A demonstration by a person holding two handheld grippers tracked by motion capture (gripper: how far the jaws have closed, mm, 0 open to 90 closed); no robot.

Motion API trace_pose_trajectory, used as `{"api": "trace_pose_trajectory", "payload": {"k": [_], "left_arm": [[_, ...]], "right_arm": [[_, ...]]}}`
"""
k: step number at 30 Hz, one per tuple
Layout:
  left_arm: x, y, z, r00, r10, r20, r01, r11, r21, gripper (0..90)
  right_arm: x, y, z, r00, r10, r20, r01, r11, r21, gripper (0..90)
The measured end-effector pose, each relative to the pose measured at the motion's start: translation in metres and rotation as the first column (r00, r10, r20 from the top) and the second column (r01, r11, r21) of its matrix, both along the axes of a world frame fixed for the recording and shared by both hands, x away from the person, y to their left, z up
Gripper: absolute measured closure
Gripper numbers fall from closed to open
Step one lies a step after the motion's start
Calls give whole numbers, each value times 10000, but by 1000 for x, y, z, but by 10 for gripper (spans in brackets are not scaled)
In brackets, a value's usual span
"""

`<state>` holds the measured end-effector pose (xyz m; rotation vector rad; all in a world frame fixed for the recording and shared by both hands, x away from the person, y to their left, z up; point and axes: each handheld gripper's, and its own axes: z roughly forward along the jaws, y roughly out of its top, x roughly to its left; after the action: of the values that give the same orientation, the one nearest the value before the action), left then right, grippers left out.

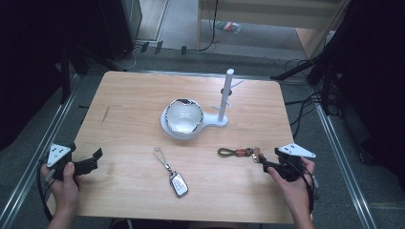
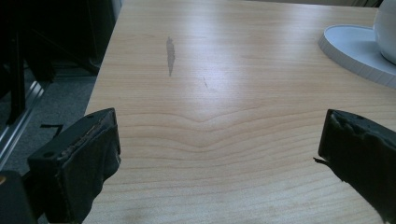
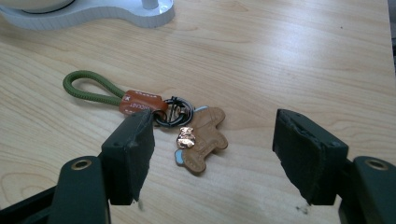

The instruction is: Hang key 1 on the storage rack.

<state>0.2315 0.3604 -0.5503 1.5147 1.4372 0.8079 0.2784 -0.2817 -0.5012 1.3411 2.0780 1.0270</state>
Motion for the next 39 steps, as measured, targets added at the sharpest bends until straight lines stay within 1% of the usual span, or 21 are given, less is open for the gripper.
{"api": "trace_pose_trajectory", "payload": {"k": [6,8,9,10,14,18,20,23,24,25,26,30,31,32,33,34,35,36,37,38,39], "left_arm": [[0,0,0,10000,-26,23,26,10000,-8,0],[0,0,0,10000,-31,29,31,10000,-12,0],[0,0,0,10000,-31,29,31,10000,-12,0],[0,0,0,10000,-33,33,33,10000,-18,0],[0,0,0,10000,-34,36,34,10000,-11,0],[0,0,0,10000,-43,30,43,10000,6,0],[0,0,0,10000,-50,34,50,10000,16,0],[0,0,0,10000,-49,32,49,10000,9,0],[0,0,0,10000,-51,33,51,10000,13,0],[0,0,0,10000,-51,33,51,10000,13,0],[0,0,0,10000,-51,34,51,10000,26,0],[0,0,0,10000,-45,40,45,10000,28,0],[0,0,0,10000,-47,40,47,10000,30,0],[0,0,0,10000,-45,41,45,10000,25,0],[0,0,0,10000,-45,41,45,10000,25,0],[0,0,0,10000,-46,35,46,10000,25,0],[0,0,0,10000,-41,36,41,10000,27,0],[0,0,0,10000,-40,39,40,10000,23,0],[0,0,0,10000,-45,36,45,10000,28,0],[0,0,0,10000,-45,33,45,10000,15,0],[0,0,0,10000,-45,33,45,10000,15,0]], "right_arm": [[10,4,11,9987,308,-404,-326,9986,-428,314],[16,9,15,9960,519,-721,-576,9952,-795,312],[16,9,15,9960,519,-721,-576,9952,-795,312],[21,13,18,9938,676,-882,-770,9911,-1086,310],[26,17,20,9913,844,-1006,-971,9869,-1288,310],[34,25,23,9860,1142,-1215,-1335,9772,-1652,308],[38,31,25,9815,1325,-1384,-1596,9650,-2079,309],[42,36,27,9771,1483,-1527,-1807,9570,-2270,312],[44,38,28,9736,1606,-1624,-1968,9507,-2399,320],[44,38,28,9736,1606,-1624,-1968,9507,-2399,320],[46,43,29,9676,1843,-1728,-2253,9389,-2603,335],[51,54,32,9518,2386,-1929,-2906,9027,-3174,358],[52,56,33,9495,2437,-1974,-2976,8988,-3219,363],[54,58,34,9461,2578,-1959,-3113,8908,-3311,372],[54,58,34,9461,2578,-1959,-3113,8908,-3311,372],[56,62,35,9395,2710,-2095,-3297,8813,-3386,376],[56,64,35,9370,2781,-2115,-3374,8774,-3411,378],[58,66,36,9295,2994,-2156,-3597,8652,-3494,382],[59,67,36,9259,3045,-2235,-3684,8587,-3563,386],[61,69,35,9180,3204,-2337,-3879,8479,-3615,388],[61,69,35,9180,3204,-2337,-3879,8479,-3615,388]]}}
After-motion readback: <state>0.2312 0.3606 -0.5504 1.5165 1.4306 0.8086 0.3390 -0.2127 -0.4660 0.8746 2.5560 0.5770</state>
